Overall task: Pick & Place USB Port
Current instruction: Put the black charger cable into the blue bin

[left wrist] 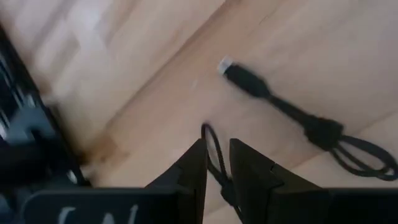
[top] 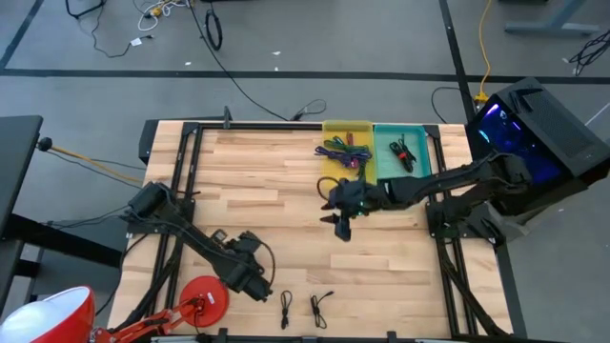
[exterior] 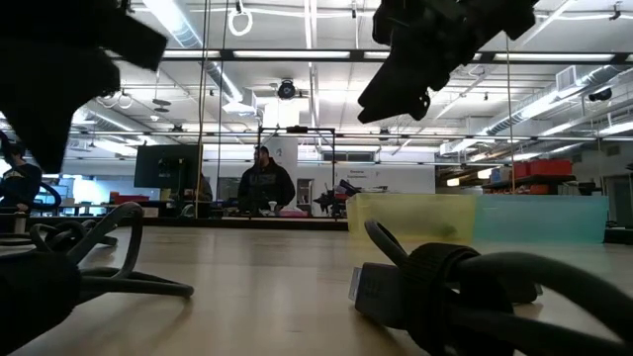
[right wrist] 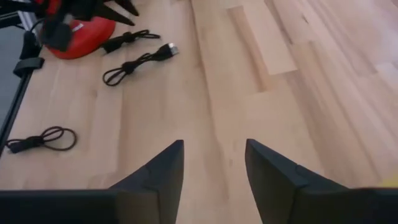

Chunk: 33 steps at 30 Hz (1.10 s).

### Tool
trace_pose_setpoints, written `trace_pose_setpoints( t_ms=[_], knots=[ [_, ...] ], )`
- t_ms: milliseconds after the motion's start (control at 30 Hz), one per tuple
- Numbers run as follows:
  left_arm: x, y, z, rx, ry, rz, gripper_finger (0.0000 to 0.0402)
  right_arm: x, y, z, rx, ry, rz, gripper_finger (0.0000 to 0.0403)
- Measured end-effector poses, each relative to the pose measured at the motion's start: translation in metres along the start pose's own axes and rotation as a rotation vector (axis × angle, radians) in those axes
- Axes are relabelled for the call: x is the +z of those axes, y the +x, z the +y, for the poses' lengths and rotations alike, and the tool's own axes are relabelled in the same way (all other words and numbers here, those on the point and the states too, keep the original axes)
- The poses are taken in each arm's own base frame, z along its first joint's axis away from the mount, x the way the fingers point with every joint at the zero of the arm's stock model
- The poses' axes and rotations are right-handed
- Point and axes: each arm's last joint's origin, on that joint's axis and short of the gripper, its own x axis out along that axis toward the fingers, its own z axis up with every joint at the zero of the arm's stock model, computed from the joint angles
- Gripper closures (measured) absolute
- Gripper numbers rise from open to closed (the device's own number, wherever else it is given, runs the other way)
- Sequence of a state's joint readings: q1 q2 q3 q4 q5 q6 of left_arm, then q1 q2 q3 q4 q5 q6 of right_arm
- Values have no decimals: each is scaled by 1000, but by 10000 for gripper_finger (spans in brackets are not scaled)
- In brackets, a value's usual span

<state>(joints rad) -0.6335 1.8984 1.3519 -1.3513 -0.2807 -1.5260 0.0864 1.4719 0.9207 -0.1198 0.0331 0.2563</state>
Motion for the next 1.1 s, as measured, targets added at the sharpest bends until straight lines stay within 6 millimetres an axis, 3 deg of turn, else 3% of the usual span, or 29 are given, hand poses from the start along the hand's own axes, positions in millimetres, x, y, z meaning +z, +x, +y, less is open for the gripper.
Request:
trace_pose_setpoints(
  t_ms=[267, 533, 767, 1100],
  knots=[
    [-19, 18, 2, 17, -202, 79, 328, -12, -4, 41, 20, 8, -6, 241],
    [-29, 23, -7, -71, -240, 131, 328, -22, -10, 71, -11, -24, -53, 241],
    [-28, 24, -7, -67, -241, 147, 321, -22, -11, 72, -42, -28, -74, 241],
    [-30, 23, -8, -67, -285, 191, 256, -21, -10, 71, -55, -33, -79, 241]
  ],
)
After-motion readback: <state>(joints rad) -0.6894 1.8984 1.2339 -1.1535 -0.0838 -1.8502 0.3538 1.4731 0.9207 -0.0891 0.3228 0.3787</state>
